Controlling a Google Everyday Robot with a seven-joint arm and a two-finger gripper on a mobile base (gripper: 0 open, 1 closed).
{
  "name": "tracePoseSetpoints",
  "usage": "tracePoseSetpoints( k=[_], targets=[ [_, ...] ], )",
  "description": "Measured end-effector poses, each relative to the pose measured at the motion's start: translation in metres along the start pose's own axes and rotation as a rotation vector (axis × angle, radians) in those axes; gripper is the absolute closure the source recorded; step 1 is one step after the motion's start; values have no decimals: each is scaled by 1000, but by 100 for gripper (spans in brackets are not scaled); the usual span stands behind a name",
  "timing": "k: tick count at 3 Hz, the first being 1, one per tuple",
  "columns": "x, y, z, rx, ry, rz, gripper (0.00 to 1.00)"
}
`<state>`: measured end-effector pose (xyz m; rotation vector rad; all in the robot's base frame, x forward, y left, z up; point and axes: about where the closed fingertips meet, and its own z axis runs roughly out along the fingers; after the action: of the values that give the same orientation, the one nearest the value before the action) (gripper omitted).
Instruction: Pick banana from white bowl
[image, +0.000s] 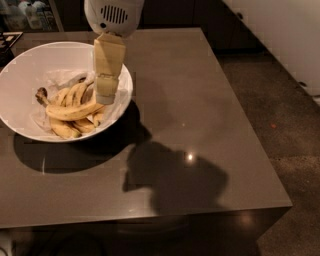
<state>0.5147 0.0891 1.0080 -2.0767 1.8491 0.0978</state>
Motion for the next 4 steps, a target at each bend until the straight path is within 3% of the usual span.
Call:
tracePoseSetpoints(
  k=[2,4],
  targets=[
    [-22,-1,45,-39,75,-41,14],
    [-35,-3,84,-105,113,-82,20]
  ],
)
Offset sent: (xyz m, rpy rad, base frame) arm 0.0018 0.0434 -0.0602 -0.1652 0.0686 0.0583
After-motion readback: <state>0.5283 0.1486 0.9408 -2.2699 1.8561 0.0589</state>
